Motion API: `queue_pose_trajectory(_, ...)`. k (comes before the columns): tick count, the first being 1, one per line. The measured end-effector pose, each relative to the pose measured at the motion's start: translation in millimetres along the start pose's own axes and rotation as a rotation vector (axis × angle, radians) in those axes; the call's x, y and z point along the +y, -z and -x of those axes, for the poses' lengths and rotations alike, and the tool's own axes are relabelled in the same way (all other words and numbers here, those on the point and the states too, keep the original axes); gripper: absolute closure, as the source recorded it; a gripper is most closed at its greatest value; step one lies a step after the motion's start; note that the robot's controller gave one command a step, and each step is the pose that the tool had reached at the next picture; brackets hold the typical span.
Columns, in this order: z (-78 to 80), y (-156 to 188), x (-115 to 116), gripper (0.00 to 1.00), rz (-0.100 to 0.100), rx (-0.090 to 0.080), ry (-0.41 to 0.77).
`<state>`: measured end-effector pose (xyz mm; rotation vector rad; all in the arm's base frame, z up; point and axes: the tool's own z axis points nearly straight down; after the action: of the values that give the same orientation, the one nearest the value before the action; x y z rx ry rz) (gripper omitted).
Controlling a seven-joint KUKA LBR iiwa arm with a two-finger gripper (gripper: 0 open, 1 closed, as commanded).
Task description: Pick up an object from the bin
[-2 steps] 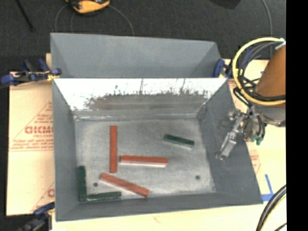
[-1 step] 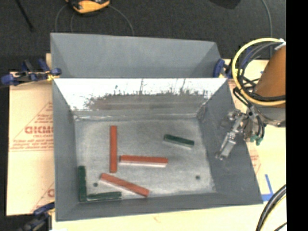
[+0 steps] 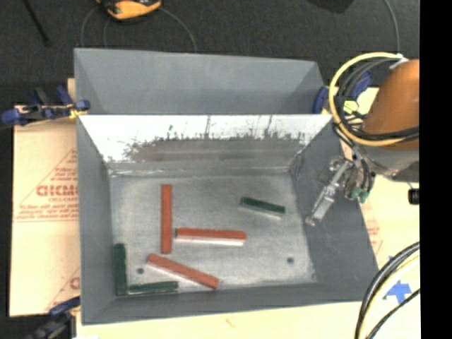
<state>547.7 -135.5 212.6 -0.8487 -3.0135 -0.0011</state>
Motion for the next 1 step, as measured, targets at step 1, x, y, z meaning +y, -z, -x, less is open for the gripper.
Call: queue_pose_trajectory(1,1.9,-14.0,39.9,0.00,0.005,-0.028,0.075)
